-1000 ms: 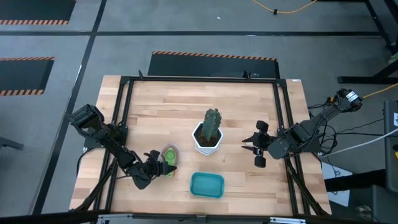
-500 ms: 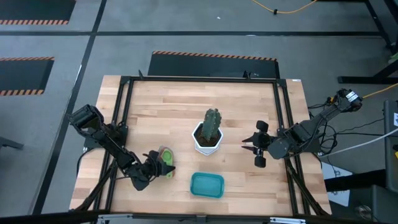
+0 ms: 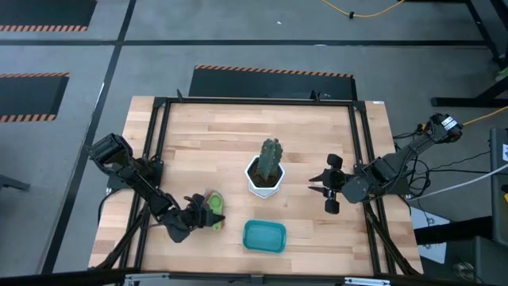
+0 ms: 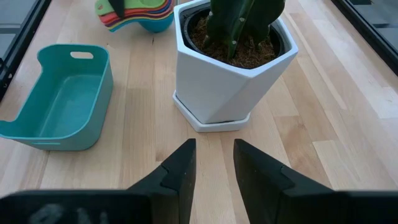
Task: Nest measuring cups in basket
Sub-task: Put the nested measuring cups into the green bin
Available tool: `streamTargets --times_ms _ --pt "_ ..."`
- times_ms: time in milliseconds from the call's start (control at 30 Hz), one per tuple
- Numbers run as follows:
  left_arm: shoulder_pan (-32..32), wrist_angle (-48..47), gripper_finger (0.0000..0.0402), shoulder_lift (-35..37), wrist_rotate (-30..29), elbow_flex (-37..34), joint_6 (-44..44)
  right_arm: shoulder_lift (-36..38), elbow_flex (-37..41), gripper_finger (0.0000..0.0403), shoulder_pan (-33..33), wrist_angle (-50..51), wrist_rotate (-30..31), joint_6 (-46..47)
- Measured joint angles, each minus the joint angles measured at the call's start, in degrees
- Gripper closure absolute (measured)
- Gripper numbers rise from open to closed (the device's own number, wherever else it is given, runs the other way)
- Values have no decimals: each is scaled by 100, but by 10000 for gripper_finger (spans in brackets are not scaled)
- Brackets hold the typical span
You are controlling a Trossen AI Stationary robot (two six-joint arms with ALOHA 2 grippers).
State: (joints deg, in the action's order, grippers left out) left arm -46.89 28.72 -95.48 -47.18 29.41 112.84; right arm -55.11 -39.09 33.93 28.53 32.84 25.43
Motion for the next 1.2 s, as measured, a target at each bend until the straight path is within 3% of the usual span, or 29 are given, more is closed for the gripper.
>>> streamTargets --times_ms 367,500,800,1000,1200 --pt "31 2423 323 0 781 0 -2303 0 0 290 0 0 0 -7" --pt "221 2775 323 0 1156 146 -2745 0 0 290 0 0 0 -6" --pt "885 2292 323 0 3660 1160 -3729 0 0 290 0 0 0 127" --pt "1313 1216 323 0 4752 1826 -4065 0 0 290 0 -1 -2 129" --pt "1586 921 323 0 5462 2031 -4289 0 0 290 0 0 -4 131"
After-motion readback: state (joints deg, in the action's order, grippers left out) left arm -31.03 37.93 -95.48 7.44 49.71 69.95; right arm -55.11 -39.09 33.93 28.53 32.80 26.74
